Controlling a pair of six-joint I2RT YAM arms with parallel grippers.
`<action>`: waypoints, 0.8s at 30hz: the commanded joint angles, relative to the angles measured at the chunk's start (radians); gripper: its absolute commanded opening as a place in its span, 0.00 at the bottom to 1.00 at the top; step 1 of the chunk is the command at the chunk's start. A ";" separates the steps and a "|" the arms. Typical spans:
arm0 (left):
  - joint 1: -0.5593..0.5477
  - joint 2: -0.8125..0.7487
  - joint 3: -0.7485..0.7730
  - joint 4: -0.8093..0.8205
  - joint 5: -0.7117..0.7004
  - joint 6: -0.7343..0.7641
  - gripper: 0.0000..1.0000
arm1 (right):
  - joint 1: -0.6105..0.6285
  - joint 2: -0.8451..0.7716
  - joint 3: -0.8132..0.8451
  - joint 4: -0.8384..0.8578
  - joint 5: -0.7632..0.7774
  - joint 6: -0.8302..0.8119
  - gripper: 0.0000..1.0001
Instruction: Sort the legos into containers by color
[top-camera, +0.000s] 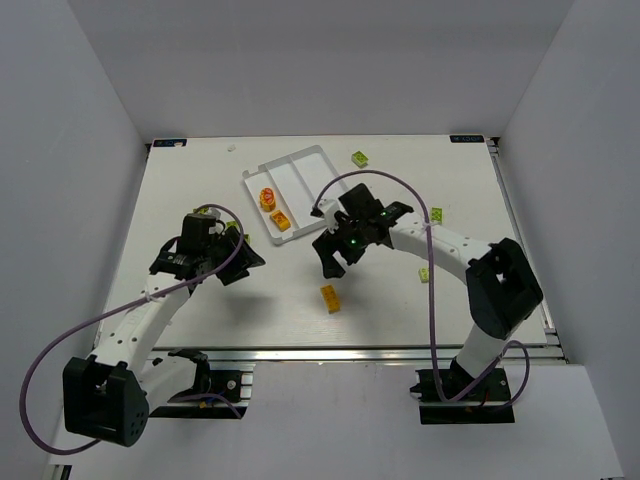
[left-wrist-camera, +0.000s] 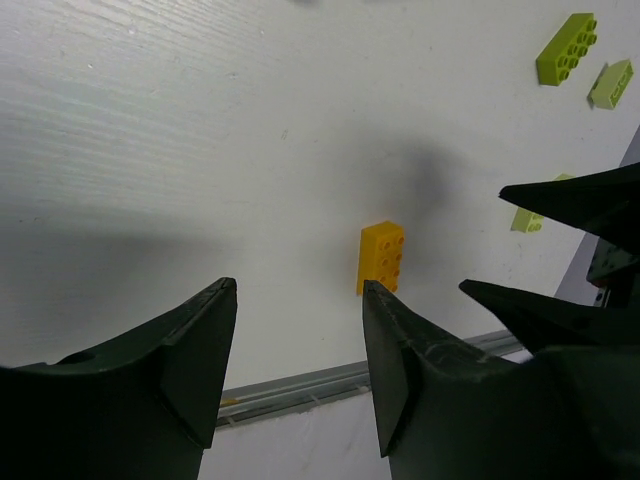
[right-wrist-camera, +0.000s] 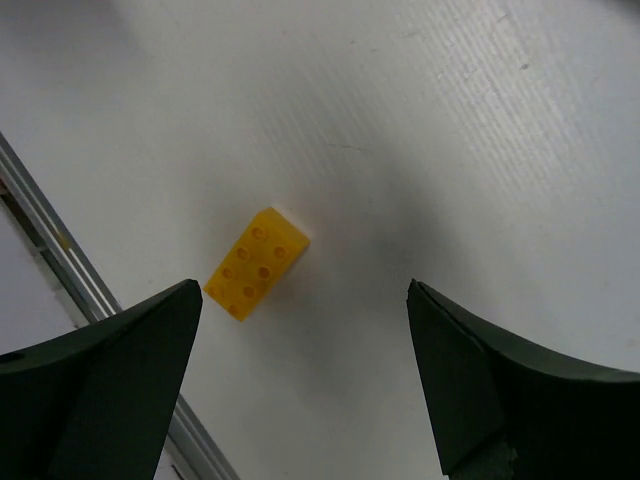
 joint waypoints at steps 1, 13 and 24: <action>-0.004 -0.037 -0.006 0.004 -0.029 0.010 0.63 | 0.037 0.044 0.046 -0.047 0.061 0.080 0.89; -0.004 -0.130 -0.024 -0.087 -0.093 0.012 0.64 | 0.169 0.079 -0.012 -0.038 0.124 0.209 0.87; -0.004 -0.190 -0.006 -0.110 -0.147 0.041 0.64 | 0.252 0.217 0.023 -0.124 0.331 0.347 0.73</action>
